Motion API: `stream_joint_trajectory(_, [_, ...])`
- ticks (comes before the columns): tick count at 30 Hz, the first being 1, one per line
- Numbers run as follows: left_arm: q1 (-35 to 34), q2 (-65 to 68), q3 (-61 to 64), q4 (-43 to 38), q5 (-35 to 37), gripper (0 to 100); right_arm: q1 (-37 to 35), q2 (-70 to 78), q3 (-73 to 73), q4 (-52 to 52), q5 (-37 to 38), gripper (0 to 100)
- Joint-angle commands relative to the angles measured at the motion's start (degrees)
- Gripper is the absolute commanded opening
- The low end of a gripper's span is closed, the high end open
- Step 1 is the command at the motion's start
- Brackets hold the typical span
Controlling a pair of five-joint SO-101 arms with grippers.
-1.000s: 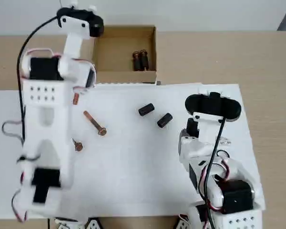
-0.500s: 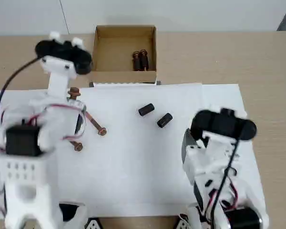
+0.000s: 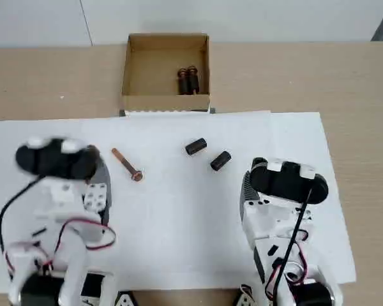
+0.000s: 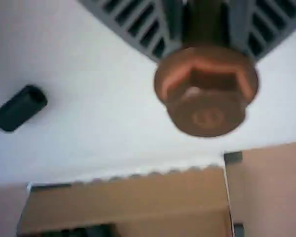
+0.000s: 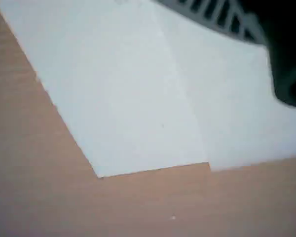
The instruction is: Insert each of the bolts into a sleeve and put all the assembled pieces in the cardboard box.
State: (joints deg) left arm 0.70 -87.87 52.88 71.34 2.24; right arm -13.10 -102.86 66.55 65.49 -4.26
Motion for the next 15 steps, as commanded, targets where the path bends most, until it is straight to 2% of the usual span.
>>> stream_joint_trajectory(1, [-0.1, -8.1, 5.2, -2.1, 1.7, 0, 0.4, -0.6, 2.1, -4.5, 0.5, 0.4])
stream_joint_trajectory(5, [0.0, -14.4, 9.7, -2.3, 4.5, 0, -3.3, -0.6, 7.4, -8.7, 0.8, 0.4])
stream_joint_trajectory(11, [0.4, -16.4, 14.3, -4.7, 13.9, 0, -14.8, -0.6, 17.3, -20.3, 0.9, 0.3])
stream_joint_trajectory(15, [0.4, -16.4, 18.1, -10.8, 18.3, 0, -19.7, -0.6, 23.4, -28.8, 1.8, 0.3])
